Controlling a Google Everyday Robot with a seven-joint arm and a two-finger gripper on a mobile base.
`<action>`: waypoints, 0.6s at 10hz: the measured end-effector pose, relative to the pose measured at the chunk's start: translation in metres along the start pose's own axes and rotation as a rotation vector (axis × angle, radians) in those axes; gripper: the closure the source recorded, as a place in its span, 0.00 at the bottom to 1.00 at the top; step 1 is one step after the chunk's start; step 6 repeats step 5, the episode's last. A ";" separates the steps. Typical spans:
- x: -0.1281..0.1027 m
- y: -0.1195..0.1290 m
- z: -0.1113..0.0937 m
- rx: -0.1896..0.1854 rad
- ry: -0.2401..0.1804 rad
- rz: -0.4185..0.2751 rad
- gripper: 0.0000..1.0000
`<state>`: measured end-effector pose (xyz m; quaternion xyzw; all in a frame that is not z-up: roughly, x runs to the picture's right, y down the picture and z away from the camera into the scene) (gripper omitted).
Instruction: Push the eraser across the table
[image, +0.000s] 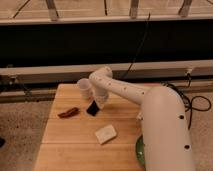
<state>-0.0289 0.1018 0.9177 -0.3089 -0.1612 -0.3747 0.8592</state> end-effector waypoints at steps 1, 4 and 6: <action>-0.003 -0.001 0.001 -0.005 0.003 -0.004 1.00; -0.007 -0.004 0.002 -0.008 0.005 -0.012 1.00; -0.008 -0.003 0.003 -0.010 0.008 -0.018 1.00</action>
